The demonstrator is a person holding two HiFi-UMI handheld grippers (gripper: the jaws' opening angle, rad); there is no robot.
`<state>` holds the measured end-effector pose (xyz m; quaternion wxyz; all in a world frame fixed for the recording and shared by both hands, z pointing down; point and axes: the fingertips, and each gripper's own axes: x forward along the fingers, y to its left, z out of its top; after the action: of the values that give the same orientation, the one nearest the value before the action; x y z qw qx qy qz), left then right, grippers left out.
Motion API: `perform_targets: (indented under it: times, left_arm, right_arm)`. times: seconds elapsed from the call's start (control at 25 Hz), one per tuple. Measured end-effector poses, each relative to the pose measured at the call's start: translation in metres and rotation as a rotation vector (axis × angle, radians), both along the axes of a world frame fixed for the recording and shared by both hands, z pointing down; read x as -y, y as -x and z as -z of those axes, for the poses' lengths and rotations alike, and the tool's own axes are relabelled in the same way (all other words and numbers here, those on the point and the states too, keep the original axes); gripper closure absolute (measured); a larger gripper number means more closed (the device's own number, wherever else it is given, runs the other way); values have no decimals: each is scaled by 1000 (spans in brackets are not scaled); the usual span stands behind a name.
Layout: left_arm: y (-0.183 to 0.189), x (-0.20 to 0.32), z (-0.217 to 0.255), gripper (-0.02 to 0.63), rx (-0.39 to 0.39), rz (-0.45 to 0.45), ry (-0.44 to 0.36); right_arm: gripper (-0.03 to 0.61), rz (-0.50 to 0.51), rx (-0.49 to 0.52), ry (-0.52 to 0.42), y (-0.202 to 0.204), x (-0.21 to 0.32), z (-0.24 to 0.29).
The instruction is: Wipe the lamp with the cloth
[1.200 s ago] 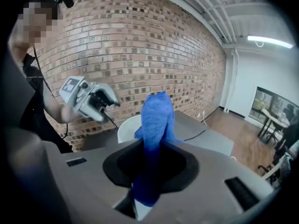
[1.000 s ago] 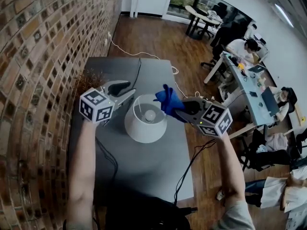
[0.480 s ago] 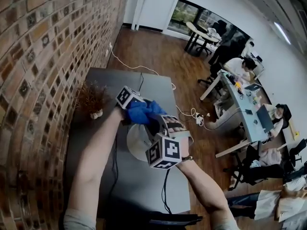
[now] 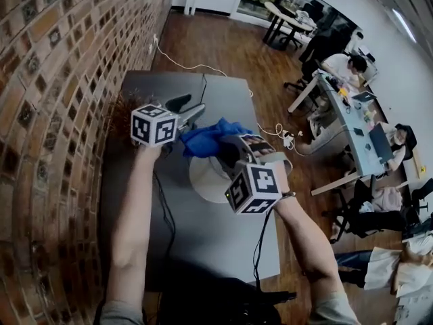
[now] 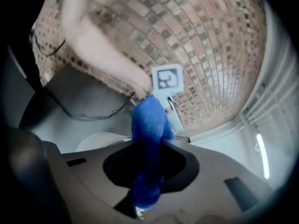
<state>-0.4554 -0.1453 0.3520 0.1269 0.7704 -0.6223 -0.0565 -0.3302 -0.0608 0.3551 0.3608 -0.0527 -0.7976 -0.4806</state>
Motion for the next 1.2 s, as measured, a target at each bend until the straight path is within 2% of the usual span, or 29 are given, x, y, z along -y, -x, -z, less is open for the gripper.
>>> perform_targets:
  times: [0.08, 0.12, 0.16, 0.2, 0.28, 0.32, 0.4, 0.44, 0.52, 0.72, 0.84, 1.0, 1.08, 1.2]
  left_arm:
    - [11, -74, 17, 401, -50, 167, -152]
    - [-2, -109, 17, 431, -21, 212, -211]
    - [-33, -138, 13, 503, 66, 216, -240]
    - [-79, -158, 5, 528, 205, 175, -231]
    - [-192, -173, -25, 549, 516, 14, -170]
    - [-243, -170, -46, 594, 622, -72, -158]
    - [-307, -153, -91, 604, 717, -203, -129]
    - [-319, -141, -110, 604, 737, -235, -105]
    - [-320, -121, -128, 604, 764, -234, -66]
    - [-287, -94, -124, 604, 710, -169, 1]
    - [-275, -89, -122, 604, 700, -147, 18]
    - [-266, -89, -122, 604, 663, -115, 28]
    - [-263, -91, -124, 604, 658, -112, 31]
    - [-260, -92, -128, 604, 661, -111, 37]
  right_arm:
    - [500, -40, 40, 159, -1, 8, 13]
    - [500, -52, 49, 221, 0, 11, 19]
    - [500, -59, 54, 258, 1, 14, 23]
    - [500, -61, 56, 264, 3, 18, 28]
    - [500, -63, 46, 189, 10, 24, 37]
    - [500, -69, 30, 128, 15, 26, 39]
    - [500, -103, -30, 2, 26, 35, 32]
    - [501, -124, -74, -48, 30, 39, 23]
    - [500, -141, -174, -88, 32, 43, 0]
    - [502, -62, -291, -65, 24, 23, -22]
    - [502, 54, -347, -66, 11, 7, -23]
    - [500, 255, -419, -121, -24, -18, -25]
    - [500, 356, -444, -185, -44, -27, -27]
    - [500, 500, -466, -347, -71, -35, -25]
